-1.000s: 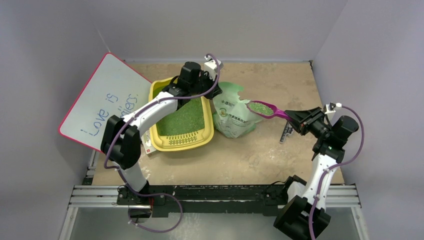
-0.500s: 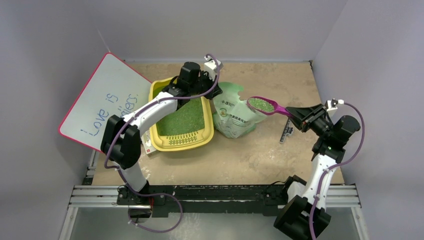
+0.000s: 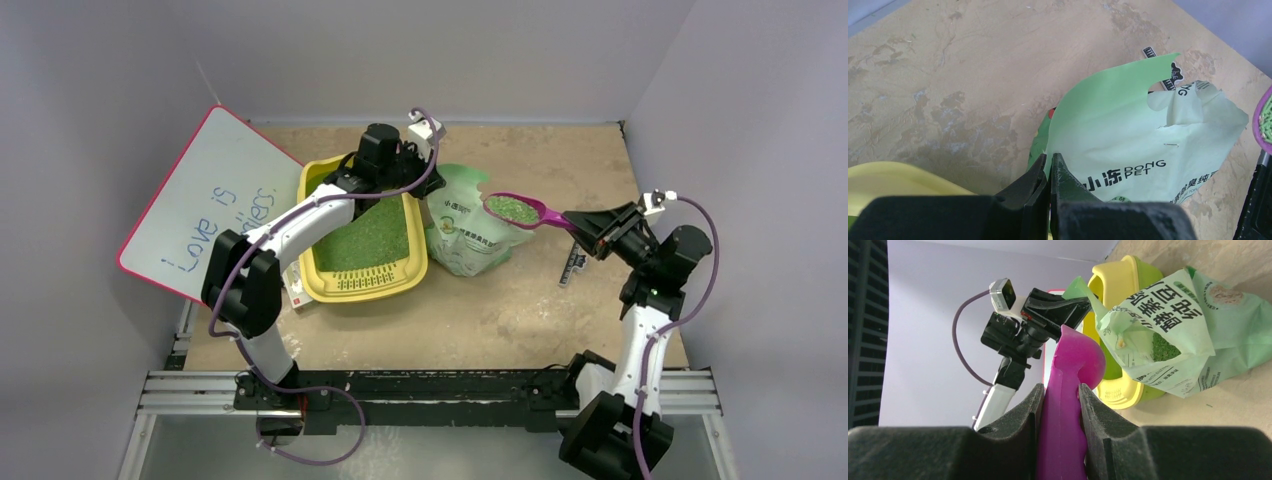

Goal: Fill the litter box with clean litter
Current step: 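Scoop the cat litter from the cat litter bag, then pour the cat litter into the litter box.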

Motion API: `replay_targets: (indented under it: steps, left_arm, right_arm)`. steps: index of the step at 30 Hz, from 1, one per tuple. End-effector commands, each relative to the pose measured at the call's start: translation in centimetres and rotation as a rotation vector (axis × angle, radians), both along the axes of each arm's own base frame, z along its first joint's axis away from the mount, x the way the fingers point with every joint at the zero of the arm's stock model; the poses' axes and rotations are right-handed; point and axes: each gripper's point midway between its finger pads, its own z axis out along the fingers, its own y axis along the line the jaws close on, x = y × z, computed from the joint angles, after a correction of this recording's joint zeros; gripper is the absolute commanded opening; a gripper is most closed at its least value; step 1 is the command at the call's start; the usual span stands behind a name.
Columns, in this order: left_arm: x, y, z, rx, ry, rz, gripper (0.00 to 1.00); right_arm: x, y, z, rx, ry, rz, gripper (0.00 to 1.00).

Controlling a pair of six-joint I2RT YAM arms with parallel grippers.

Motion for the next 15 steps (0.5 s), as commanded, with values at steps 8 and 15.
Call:
replay_targets:
  steps: [8, 15]
  left_arm:
    - [0.2, 0.1, 1.6, -0.037, -0.034, 0.0, 0.0]
    - [0.2, 0.0, 1.8, -0.048, -0.032, -0.003, 0.0]
  right_arm:
    - [0.4, 3.6, 2.7, -0.038, -0.104, 0.083, 0.0]
    - [1.0, 6.0, 2.7, -0.036, -0.111, 0.127, 0.0]
